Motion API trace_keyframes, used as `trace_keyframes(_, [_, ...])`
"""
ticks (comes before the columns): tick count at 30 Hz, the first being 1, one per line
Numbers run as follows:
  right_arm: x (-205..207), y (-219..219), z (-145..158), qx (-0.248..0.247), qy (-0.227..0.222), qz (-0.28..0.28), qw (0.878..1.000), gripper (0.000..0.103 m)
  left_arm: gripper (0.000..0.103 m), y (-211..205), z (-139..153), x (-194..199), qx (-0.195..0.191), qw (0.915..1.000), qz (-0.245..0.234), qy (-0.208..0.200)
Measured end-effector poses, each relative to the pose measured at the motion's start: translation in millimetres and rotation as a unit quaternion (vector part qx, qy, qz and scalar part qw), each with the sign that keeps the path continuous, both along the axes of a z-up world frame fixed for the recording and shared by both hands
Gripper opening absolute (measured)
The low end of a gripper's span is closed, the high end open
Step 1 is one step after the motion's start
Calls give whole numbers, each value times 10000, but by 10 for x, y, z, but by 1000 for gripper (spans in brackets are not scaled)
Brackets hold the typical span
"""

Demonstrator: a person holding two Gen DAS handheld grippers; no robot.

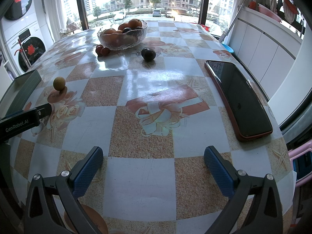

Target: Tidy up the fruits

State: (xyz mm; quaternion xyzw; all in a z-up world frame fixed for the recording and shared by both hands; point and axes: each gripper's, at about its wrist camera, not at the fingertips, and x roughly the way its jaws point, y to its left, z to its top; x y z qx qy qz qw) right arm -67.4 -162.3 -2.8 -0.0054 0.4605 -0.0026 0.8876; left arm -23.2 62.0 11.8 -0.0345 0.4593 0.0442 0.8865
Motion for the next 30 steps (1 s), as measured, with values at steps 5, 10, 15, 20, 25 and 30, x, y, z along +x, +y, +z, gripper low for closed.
trace_keyframes(5, [2, 3, -2, 0, 0, 0, 10000, 103, 103, 1, 5, -4, 0, 10000, 0, 0])
trace_keyframes(10, [1, 1, 0, 0, 0, 0, 10000, 103, 103, 0, 0, 0, -1, 10000, 1, 0])
trace_keyframes(15, [3, 3, 1, 1, 3, 0, 10000, 103, 103, 1, 0, 0, -1, 10000, 1, 0])
trace_keyframes(20, [9, -2, -2, -14, 79, 19, 10000, 103, 103, 1, 0, -1, -1, 10000, 1, 0])
trace_keyframes(25, [253, 2, 49, 216, 525, 171, 9982, 103, 103, 4, 2, -4, -5, 10000, 5, -1])
trace_keyframes(30, [729, -58, 89, 496, 517, 116, 9974, 103, 103, -10, 0, 7, -1, 10000, 29, 0])
